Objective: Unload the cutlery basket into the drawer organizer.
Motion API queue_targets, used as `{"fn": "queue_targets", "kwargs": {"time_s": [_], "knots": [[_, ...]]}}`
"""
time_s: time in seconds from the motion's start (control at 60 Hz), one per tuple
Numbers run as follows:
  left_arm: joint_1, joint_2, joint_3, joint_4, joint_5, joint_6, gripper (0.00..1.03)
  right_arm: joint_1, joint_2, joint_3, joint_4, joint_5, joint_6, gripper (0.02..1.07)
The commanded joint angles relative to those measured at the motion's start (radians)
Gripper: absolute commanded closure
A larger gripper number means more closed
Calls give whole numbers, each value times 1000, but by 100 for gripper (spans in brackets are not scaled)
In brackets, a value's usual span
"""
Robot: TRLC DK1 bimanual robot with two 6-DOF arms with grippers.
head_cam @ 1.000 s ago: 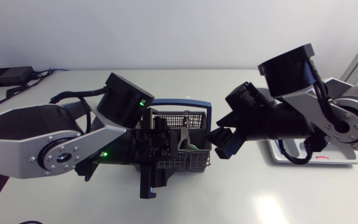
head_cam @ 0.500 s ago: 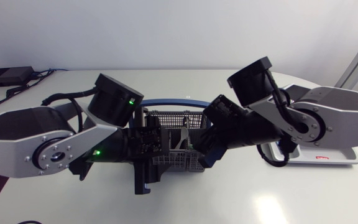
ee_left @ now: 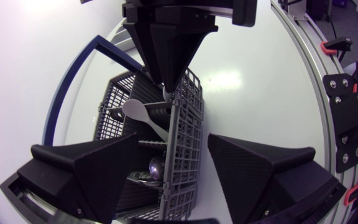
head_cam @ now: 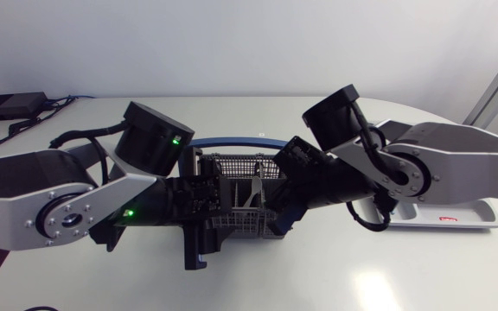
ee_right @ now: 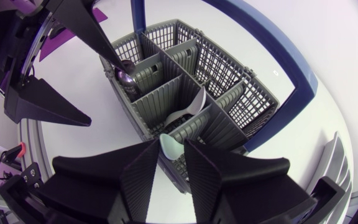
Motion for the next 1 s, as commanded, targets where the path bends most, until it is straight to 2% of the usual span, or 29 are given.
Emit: {"fn": "queue_targets", "kwargs": {"time_s": [0.0, 0.067, 0.25, 0.55, 0.983], "knots": [[10, -17, -33, 7, -3, 8, 25, 12, 30, 20, 7, 3, 23, 81], [10, -19, -34, 7, -3, 8, 25, 18, 36, 20, 13, 5, 21, 89], [8, -23, -42, 7, -3, 7, 25, 23, 44, 21, 15, 11, 21, 96], [0, -26, -54, 9, -3, 2, 25, 14, -5, 29, 15, 0, 37, 97], [-4, -35, -71, 17, -2, -6, 25, -112, -122, 123, -110, -244, 101, 97]]}}
